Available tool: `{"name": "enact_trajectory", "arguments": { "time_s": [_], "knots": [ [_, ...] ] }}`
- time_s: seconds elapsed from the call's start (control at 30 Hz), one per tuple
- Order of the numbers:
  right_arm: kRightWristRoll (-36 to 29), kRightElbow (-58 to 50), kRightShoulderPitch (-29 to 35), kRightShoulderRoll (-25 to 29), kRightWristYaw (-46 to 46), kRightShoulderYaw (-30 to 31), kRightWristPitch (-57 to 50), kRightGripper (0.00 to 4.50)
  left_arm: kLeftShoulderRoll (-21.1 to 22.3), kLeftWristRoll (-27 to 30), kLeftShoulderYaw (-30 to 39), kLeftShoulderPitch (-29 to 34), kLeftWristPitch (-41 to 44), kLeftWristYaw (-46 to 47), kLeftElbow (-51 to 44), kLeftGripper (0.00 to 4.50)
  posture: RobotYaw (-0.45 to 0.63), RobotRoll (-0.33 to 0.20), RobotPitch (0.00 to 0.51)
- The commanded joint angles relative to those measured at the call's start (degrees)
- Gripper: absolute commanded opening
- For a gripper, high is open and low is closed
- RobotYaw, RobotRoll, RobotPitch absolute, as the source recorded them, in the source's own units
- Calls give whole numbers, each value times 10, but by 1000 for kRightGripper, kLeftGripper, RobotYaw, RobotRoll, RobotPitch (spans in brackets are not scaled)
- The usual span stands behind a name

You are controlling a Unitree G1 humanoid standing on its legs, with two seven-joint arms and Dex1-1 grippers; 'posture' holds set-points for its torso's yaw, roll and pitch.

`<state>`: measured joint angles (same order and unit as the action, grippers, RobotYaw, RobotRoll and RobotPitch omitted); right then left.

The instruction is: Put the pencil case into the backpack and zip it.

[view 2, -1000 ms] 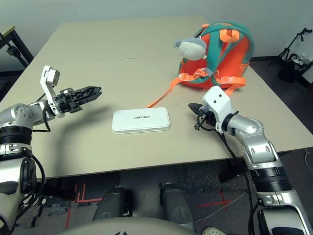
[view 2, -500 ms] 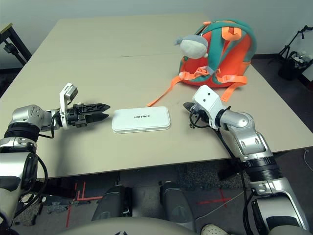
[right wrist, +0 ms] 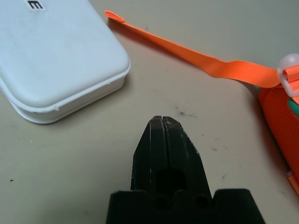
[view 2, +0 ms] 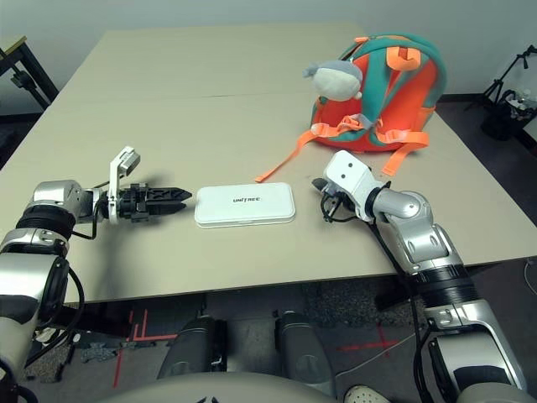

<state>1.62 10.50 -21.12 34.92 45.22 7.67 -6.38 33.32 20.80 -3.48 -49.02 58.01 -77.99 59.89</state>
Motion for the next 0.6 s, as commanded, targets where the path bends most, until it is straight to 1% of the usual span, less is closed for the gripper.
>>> {"name": "enact_trajectory", "arguments": {
  "time_s": [0.03, 0.3, 0.43, 0.6],
  "knots": [
    [11, 6, -2, 0, 5, 14, 8, 30, -7, -19, -2, -7, -12, -1, 21, 4500, -152, 0, 66],
    [16, 9, -4, -11, 6, 23, 12, 30, -14, -43, -8, 3, -43, -7, 26, 4500, -144, 0, 62],
    [21, 10, -6, -10, 12, 31, 13, 30, -14, -49, -11, 6, -42, -26, 23, 4500, -141, 0, 62],
    [34, 11, -7, -6, 20, 45, 14, 30, -12, -58, -11, 4, -41, -29, 28, 4500, -142, 0, 65]
  ]
}}
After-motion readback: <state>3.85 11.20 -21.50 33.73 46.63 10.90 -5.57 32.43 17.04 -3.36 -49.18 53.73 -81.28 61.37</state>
